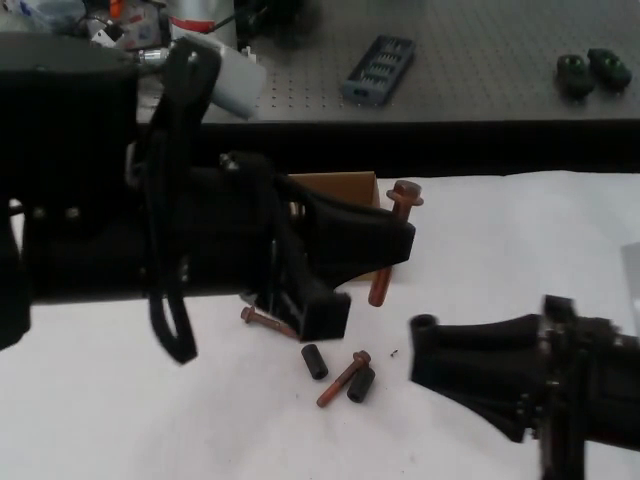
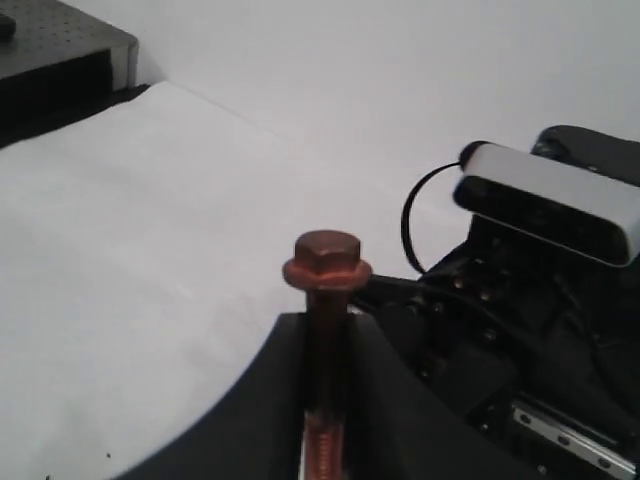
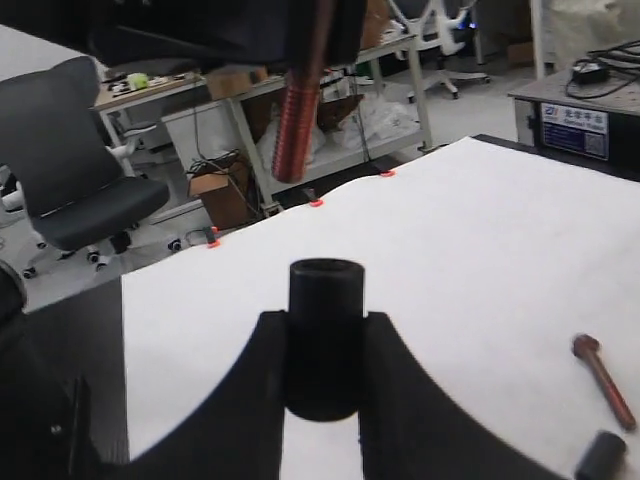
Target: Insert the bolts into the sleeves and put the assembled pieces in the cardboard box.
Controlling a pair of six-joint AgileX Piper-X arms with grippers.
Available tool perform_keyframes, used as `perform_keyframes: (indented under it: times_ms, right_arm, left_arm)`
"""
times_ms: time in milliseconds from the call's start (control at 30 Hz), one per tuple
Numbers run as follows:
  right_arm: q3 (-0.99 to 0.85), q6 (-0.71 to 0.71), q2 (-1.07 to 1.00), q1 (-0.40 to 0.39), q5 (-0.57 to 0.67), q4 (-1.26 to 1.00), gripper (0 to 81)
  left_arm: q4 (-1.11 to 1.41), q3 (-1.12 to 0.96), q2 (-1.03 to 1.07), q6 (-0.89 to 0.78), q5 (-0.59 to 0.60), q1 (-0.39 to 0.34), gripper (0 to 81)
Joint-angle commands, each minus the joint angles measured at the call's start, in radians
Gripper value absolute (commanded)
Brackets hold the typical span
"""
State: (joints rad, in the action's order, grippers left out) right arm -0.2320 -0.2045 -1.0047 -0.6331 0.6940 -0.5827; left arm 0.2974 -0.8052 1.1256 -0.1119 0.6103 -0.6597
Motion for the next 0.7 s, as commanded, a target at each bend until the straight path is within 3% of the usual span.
perform_keyframes:
  times_ms: [0,167,667]
  right_arm:
    - [-0.026,-0.093,-0.157,-0.074,0.027,-0.254,3.9]
    - [-0.092,-0.105,-0.224,-0.126,0.042,-0.26,3.9]
    - [-0.132,-0.11,-0.226,-0.126,0.025,-0.262,3.9]
  left_arm:
    - [0.04,0.023,-0.052,0.092,0.034,-0.003,0.6]
    - [0.044,0.04,-0.073,0.092,0.034,-0.003,0.6]
    - [0.106,0.04,-0.075,0.094,0.053,0.013,0.6]
